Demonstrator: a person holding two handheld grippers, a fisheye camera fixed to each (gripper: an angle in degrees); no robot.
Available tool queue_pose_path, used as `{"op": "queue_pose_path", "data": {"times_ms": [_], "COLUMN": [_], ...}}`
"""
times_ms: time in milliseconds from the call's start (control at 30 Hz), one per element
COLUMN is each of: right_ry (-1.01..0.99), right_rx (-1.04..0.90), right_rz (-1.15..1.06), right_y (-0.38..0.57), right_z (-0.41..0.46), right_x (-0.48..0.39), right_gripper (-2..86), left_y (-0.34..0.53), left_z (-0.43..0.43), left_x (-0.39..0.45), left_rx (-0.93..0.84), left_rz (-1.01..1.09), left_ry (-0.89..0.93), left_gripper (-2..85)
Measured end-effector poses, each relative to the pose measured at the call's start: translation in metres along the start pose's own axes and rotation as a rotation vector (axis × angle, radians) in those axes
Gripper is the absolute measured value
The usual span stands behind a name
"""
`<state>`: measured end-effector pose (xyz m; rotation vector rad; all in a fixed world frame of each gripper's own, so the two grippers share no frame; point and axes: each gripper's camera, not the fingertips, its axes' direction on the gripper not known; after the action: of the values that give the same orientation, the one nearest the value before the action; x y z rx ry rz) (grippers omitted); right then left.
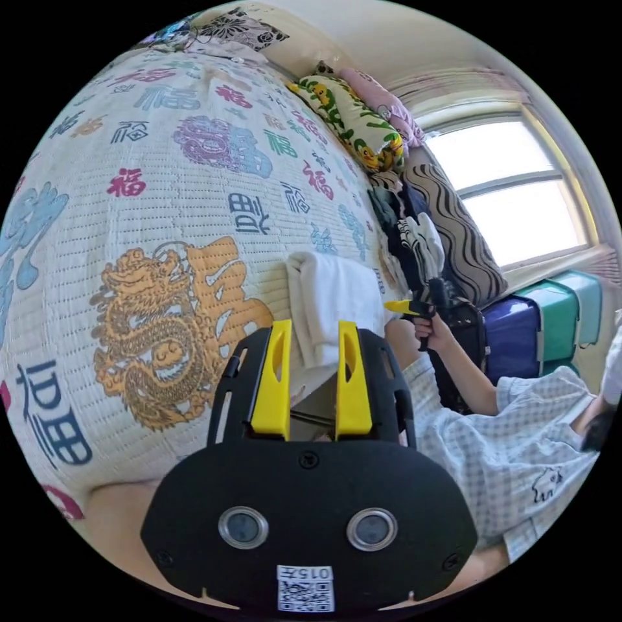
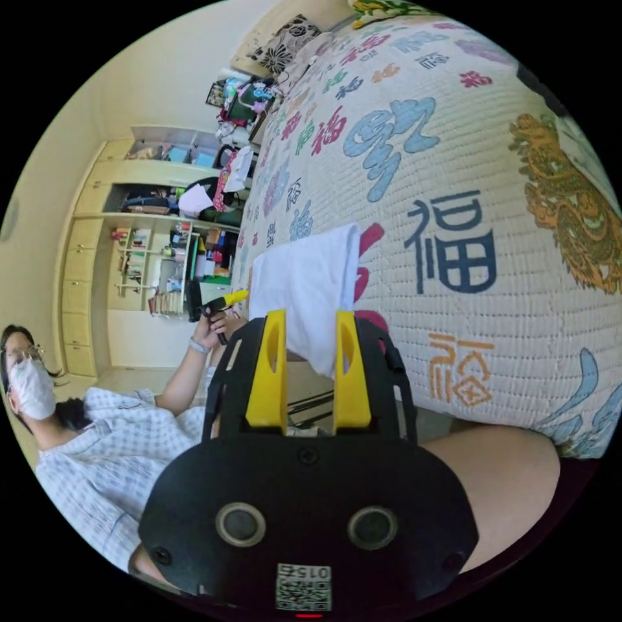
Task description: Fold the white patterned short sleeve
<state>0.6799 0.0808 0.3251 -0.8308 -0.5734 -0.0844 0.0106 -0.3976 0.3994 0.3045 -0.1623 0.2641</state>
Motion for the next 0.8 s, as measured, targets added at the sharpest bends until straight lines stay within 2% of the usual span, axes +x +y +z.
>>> {"op": "queue_pose_path", "data": {"times_ms": [133,267,467,800], "right_ry": [-0.044,-0.226,-0.331,-0.384], "right_rx": [-0.018,0.002,-0.079,-0.043], "right_rz": [0.06,0.081,0.027,0.011], "right_y": [-0.006,-0.017,-0.034,-0.023], "right_z": [-0.033,-0.062,-0.069,-0.104], "right_x": [0.031,0.046,0.031,-0.025], "right_gripper": [11.2,10.0,7.2,1.7], "left_y": [-0.033,-0.067,-0.107,-0.13], "left_z": [0.003,0.027,0.057,0.017], "left_x": [-0.043,-0.063,-0.067,-0.089], "left_rx": [-0.074,-0.129,-0.249,-0.183], "left_rz": [-0.036,-0.044,-0.01,-0.029], "left_ry": [0.152,0.313,0.335,0.432], "left_gripper": [12.7,13.7,11.1,6.1]}}
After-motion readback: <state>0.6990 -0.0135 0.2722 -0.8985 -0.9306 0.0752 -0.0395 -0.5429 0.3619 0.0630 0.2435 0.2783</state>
